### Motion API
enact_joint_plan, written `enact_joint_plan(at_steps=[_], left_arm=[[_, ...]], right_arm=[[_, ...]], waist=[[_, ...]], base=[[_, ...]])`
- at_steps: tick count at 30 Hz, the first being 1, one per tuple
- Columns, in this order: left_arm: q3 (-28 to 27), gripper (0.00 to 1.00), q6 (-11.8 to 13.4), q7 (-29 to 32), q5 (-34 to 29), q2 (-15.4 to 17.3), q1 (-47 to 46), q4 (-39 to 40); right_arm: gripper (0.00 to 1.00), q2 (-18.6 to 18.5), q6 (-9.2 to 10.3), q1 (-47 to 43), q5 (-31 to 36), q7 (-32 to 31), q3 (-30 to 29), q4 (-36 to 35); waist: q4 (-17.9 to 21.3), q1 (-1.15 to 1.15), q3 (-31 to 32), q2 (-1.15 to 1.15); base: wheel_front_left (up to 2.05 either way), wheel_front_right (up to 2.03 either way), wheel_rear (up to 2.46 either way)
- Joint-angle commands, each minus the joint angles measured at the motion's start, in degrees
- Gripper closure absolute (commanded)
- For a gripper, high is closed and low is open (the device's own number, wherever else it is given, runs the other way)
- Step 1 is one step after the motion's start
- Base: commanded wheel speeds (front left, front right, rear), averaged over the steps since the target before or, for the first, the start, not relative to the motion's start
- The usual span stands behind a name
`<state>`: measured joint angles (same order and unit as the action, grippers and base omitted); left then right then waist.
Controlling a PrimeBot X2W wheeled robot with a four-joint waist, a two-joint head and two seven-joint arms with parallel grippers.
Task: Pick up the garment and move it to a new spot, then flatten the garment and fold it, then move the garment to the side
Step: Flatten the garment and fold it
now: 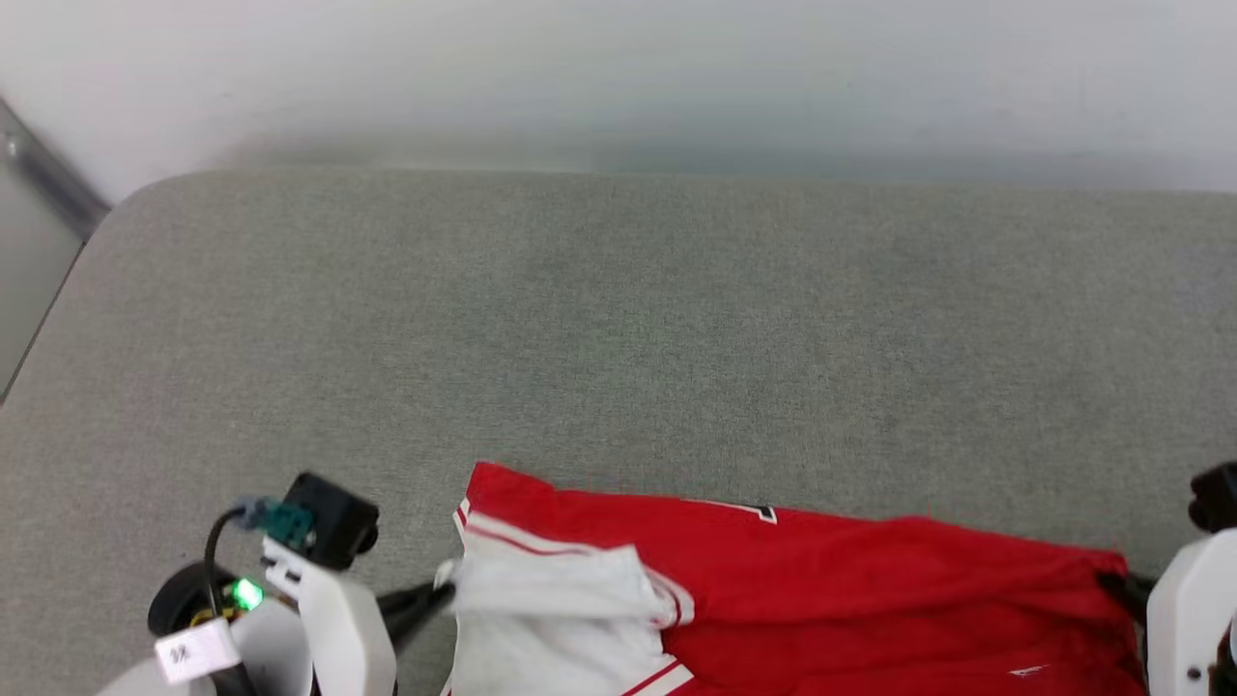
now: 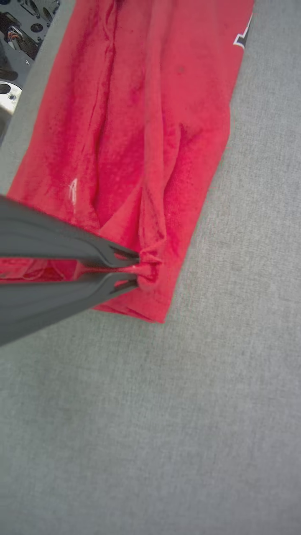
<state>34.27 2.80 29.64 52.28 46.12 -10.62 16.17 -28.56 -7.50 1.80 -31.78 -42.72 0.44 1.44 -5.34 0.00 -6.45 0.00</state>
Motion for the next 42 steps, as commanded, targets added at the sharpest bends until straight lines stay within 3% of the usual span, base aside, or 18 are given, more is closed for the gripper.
enact_joint_plan(at_steps=[1, 9, 22, 23, 24, 29, 33, 37, 42], left_arm=[[0.01, 1.00, 0.44, -0.12, 0.37, 0.31, 1.12, 0.08], [3.79, 1.00, 0.79, -0.06, -0.34, 1.01, 7.82, -2.65], [7.47, 1.00, -1.80, -3.35, -4.80, -2.62, 6.22, -10.10], [7.75, 0.67, -2.01, -3.82, -5.21, -2.92, 6.36, -10.87], [8.03, 0.00, -2.17, -4.30, -5.64, -3.16, 6.46, -11.48], [7.97, 0.00, -2.59, -8.54, -6.92, -5.17, 6.18, -13.61], [5.95, 0.00, -2.96, -15.39, -7.65, -7.21, 5.41, -14.09], [2.37, 0.00, -1.43, -24.62, -8.69, -9.13, 5.78, -14.41], [-2.69, 0.00, 2.24, -37.60, -10.95, -11.71, 7.16, -14.81]], right_arm=[[1.00, 0.38, 0.02, -1.31, -0.31, -0.04, -0.26, -0.58], [1.00, -0.25, 0.02, -7.89, -0.81, -0.91, 0.16, -1.23], [0.99, -4.13, 0.02, -7.57, 0.32, 4.03, 7.29, 2.55], [0.11, -4.06, 0.02, -7.45, 0.13, 4.37, 7.62, 3.13], [0.00, -3.94, 0.02, -7.30, 0.02, 4.68, 7.92, 3.69], [0.00, -3.57, 0.02, -6.78, -1.00, 6.70, 8.42, 4.24], [0.00, -3.30, 0.02, -6.22, -1.32, 8.50, 7.13, 2.78], [0.00, -1.78, 0.02, -5.21, -1.58, 10.93, 4.86, 0.14], [0.00, 1.52, 0.02, -5.24, -0.87, 14.03, 1.05, -3.41]], waist=[[-0.01, 0.00, 0.14, 0.00], [0.10, 0.00, 1.16, 0.00], [0.44, 0.00, 1.17, 0.00], [0.50, 0.00, 1.39, 0.00], [0.57, 0.00, 1.61, 0.00], [0.68, 0.00, 3.10, 0.00], [0.84, 0.00, 4.42, 0.00], [1.24, 0.00, 5.52, 0.00], [1.28, 0.00, 6.36, 0.00]], base=[[0.00, 0.00, 0.00], [0.00, 0.00, 0.00], [0.00, 0.00, 0.00], [0.00, 0.00, 0.00], [0.00, 0.00, 0.00], [0.00, 0.00, 0.00], [0.00, 0.00, 0.00], [0.00, 0.00, 0.00], [0.00, 0.00, 0.00]])
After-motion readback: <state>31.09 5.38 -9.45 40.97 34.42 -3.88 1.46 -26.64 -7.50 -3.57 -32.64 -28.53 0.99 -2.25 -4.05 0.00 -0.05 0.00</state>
